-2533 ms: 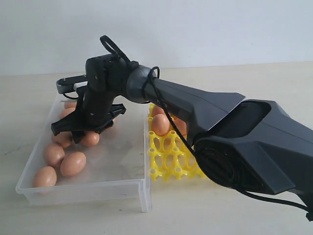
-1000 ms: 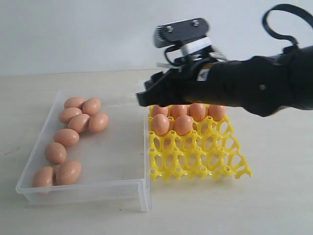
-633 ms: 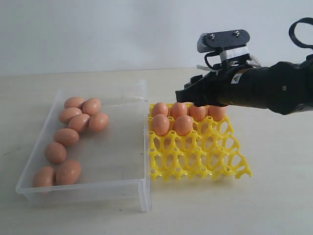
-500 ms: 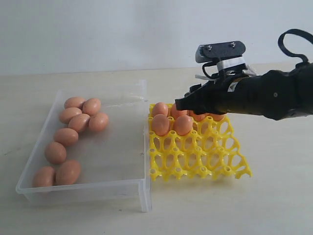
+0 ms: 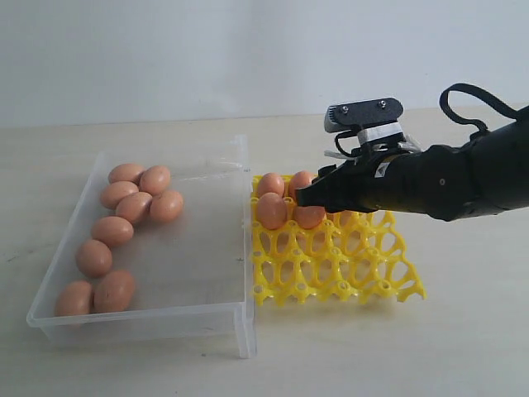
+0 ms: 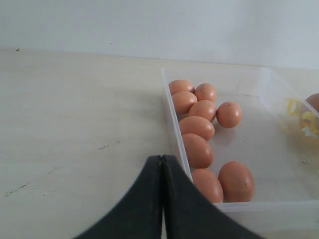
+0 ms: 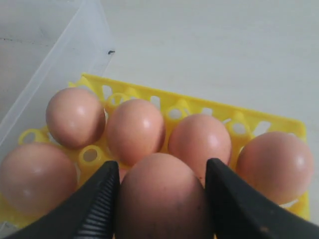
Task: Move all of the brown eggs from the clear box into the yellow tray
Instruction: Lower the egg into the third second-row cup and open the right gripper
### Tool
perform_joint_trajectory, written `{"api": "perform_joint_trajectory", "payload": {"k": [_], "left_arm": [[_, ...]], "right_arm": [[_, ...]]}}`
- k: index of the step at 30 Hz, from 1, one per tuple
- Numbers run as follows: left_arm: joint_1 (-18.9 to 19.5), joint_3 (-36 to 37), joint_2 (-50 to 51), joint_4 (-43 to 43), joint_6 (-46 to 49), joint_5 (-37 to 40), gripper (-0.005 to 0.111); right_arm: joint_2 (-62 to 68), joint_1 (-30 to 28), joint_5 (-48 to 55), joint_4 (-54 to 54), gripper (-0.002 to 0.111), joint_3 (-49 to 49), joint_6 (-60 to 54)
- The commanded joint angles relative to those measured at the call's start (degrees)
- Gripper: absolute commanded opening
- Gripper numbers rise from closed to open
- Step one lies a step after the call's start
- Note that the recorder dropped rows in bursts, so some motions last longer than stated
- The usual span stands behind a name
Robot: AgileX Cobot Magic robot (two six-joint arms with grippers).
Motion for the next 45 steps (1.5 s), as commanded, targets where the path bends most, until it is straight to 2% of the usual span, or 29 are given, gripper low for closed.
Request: {"api": "perform_joint_trajectory", "payload": {"k": [1, 14, 18, 27, 30, 33, 45], "left_arm": [[0.1, -0.2, -0.3, -0.1, 0.2, -0.2, 0.000], [0.1, -0.2, -0.3, -0.1, 0.2, -0.2, 0.000], [0.1, -0.2, -0.3, -0.1, 0.2, -0.2, 0.000], [0.1, -0.2, -0.3, -0.1, 0.2, -0.2, 0.000], [0.1, -0.2, -0.3, -0.1, 0.2, -0.2, 0.000], [0.1, -0.2, -0.3, -0.1, 0.2, -0.2, 0.000], [0.1, -0.2, -0.3, -0.1, 0.2, -0.2, 0.000]], "right_arm": [[0.0, -1.6, -1.5, -0.6, 0.000, 0.2, 0.1], [0.0, -1.8, -3.5, -0.6, 0.000, 0.2, 1.3], [0.0, -1.8, -3.5, -0.6, 0.009, 0.2, 1.3], [0.0, -1.8, -3.5, -0.6, 0.042, 0.2, 1.6], [0.0, -1.8, -3.5, -0.6, 0.050, 0.2, 1.6], [0.0, -1.8, -3.5, -0.6, 0.053, 0.2, 1.6], [0.0, -1.8, -3.5, -0.6, 0.054, 0.2, 2.7]]}}
